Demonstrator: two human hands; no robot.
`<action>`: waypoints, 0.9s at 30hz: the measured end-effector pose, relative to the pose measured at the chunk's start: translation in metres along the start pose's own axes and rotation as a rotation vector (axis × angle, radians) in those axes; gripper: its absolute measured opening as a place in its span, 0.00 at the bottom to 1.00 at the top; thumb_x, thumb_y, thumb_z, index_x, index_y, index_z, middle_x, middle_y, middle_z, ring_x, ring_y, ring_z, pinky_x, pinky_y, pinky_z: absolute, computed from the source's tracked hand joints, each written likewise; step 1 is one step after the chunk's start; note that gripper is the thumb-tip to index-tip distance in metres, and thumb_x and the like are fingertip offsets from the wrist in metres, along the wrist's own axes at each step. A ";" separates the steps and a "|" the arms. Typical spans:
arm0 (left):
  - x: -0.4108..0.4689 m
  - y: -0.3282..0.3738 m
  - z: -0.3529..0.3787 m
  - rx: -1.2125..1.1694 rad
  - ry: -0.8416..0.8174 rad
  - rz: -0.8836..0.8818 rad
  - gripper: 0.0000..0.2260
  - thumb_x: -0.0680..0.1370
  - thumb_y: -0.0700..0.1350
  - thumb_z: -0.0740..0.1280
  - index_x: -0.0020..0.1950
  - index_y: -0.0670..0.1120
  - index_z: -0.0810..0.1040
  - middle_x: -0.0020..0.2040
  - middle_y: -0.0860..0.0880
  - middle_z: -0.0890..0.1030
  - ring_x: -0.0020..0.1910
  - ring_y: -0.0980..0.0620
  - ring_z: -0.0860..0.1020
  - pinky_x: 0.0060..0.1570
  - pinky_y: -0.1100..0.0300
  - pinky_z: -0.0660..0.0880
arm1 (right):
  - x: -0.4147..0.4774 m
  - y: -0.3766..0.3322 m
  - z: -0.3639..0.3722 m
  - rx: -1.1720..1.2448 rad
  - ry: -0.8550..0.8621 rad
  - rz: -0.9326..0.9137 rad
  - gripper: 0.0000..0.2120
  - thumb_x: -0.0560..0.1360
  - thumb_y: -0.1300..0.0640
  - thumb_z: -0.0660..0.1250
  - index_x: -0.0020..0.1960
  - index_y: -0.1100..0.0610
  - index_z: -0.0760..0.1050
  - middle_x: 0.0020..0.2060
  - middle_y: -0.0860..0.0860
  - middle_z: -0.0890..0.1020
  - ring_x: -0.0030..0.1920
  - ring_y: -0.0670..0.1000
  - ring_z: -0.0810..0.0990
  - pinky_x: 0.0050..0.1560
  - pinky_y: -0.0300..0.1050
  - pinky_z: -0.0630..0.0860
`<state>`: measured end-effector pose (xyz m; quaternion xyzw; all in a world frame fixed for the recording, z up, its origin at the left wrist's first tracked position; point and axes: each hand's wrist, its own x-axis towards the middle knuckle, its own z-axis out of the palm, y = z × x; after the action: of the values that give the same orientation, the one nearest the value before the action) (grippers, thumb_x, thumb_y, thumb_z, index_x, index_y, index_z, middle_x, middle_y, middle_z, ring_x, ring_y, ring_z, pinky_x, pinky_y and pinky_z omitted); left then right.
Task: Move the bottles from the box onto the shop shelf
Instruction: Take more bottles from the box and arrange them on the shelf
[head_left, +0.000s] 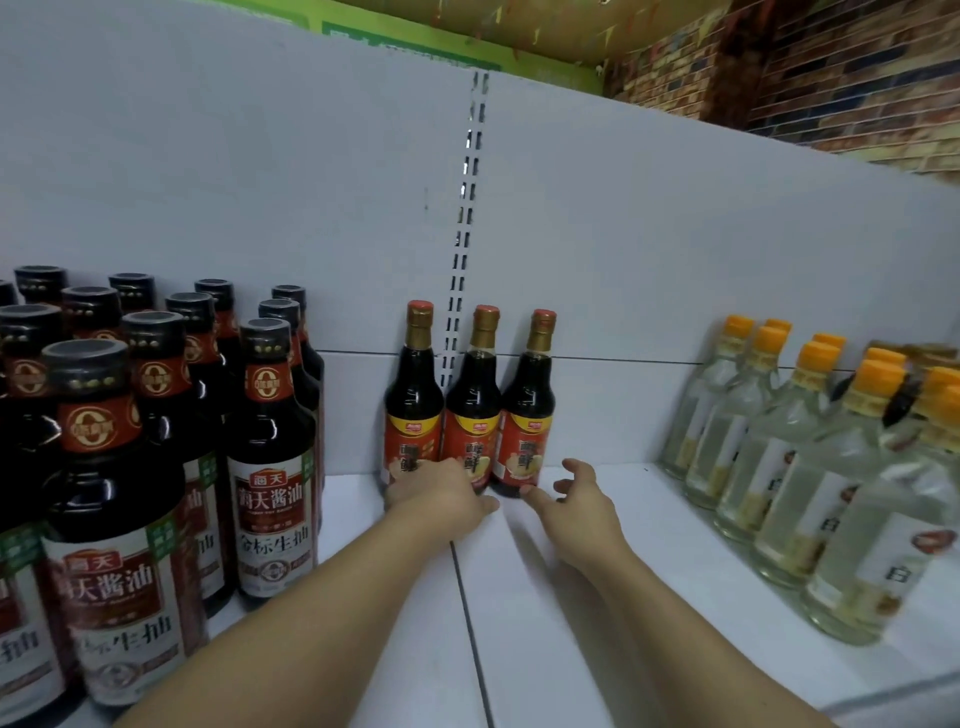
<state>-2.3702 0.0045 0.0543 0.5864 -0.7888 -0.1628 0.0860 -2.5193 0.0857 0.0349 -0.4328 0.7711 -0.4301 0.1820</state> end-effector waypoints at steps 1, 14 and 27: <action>-0.003 -0.001 0.000 -0.065 -0.011 0.010 0.22 0.74 0.68 0.67 0.55 0.52 0.78 0.47 0.50 0.82 0.46 0.47 0.83 0.50 0.53 0.81 | -0.005 0.000 -0.004 0.007 0.012 0.003 0.35 0.79 0.45 0.70 0.80 0.54 0.59 0.72 0.55 0.74 0.69 0.55 0.76 0.64 0.47 0.72; -0.093 0.024 -0.008 -1.014 -0.184 0.096 0.19 0.79 0.60 0.68 0.65 0.50 0.75 0.60 0.49 0.78 0.52 0.50 0.80 0.54 0.43 0.81 | -0.087 0.018 -0.075 0.226 0.186 0.044 0.20 0.76 0.40 0.71 0.63 0.49 0.79 0.57 0.43 0.83 0.56 0.44 0.81 0.55 0.42 0.77; -0.169 0.088 0.017 -1.074 -0.211 0.234 0.18 0.79 0.60 0.68 0.61 0.49 0.77 0.56 0.51 0.81 0.51 0.51 0.83 0.52 0.45 0.82 | -0.165 0.050 -0.153 0.367 0.384 0.109 0.16 0.76 0.43 0.73 0.59 0.49 0.80 0.54 0.45 0.84 0.56 0.47 0.83 0.62 0.54 0.79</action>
<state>-2.4049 0.1914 0.0792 0.3493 -0.6591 -0.5890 0.3108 -2.5527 0.3119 0.0648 -0.2609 0.7227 -0.6265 0.1309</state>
